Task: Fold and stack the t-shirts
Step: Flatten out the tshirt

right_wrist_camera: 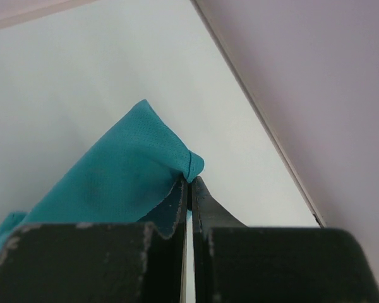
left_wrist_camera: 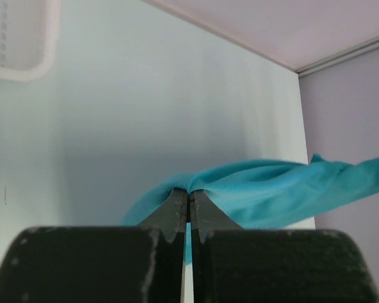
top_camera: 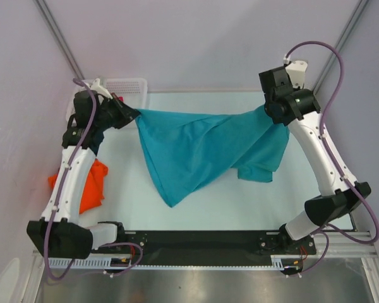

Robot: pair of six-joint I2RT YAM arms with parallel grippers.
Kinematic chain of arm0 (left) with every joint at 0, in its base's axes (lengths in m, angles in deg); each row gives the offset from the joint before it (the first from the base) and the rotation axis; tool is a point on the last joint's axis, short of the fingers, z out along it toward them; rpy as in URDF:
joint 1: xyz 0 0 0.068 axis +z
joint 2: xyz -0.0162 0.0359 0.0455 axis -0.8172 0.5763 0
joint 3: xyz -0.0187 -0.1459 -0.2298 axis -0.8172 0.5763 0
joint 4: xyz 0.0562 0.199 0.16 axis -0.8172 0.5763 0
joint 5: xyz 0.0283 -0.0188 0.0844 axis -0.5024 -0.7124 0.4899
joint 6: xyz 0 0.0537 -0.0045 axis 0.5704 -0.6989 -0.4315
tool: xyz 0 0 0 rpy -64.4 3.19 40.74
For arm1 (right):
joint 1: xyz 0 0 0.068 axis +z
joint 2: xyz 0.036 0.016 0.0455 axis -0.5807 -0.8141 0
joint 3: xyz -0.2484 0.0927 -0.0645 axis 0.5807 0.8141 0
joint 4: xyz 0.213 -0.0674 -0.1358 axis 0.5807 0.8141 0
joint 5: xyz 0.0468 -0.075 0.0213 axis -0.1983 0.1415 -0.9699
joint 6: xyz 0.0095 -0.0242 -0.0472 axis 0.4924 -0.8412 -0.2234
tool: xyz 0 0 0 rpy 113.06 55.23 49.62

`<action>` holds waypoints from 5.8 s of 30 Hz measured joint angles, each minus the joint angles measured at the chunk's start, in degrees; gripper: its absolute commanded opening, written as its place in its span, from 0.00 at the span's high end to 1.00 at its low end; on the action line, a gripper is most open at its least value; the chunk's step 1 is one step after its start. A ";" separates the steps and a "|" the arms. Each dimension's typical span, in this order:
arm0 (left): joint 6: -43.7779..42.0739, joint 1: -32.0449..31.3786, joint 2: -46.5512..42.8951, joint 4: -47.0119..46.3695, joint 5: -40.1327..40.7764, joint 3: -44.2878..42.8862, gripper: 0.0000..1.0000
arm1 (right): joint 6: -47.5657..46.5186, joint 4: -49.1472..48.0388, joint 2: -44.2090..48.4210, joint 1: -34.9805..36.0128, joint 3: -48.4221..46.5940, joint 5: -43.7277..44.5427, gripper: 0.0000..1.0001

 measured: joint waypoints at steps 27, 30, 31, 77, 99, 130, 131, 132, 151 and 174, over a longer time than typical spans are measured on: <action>3.93 -4.87 8.48 -21.00 -1.75 30.03 0.32 | -0.35 -1.88 -1.01 3.37 9.94 -7.93 1.00; 4.26 -9.66 9.16 -21.97 0.22 32.46 0.33 | -0.35 -1.79 -1.01 3.74 9.94 -7.93 1.00; 4.44 -11.17 9.46 -22.60 1.03 33.18 0.32 | -0.35 -1.77 -1.01 3.76 9.94 -7.91 1.00; 7.34 -16.87 24.04 -32.52 12.68 32.22 1.00 | -0.33 1.64 -1.33 4.31 8.50 -6.56 1.00; -0.26 -10.36 22.62 -2.21 15.43 -17.49 1.00 | -7.23 -0.92 -13.70 -4.37 -13.38 -6.45 1.00; 2.16 0.85 -3.21 -0.48 -1.16 14.71 1.00 | 4.09 -0.26 12.63 3.74 29.97 -15.04 1.00; 2.25 0.81 -5.27 -0.76 -1.73 16.70 1.00 | 4.90 0.00 13.60 4.11 31.17 -15.52 1.00; 2.27 0.81 -7.41 -1.11 -2.05 18.62 1.00 | 5.68 0.42 14.49 4.70 32.26 -16.02 1.00; 2.25 0.76 -18.49 -1.77 -4.98 32.04 1.00 | 19.52 8.48 14.60 18.49 38.93 -18.47 0.85; 2.25 0.76 -21.35 0.52 -6.32 31.91 1.00 | 23.93 11.54 15.10 19.23 36.28 -16.87 0.57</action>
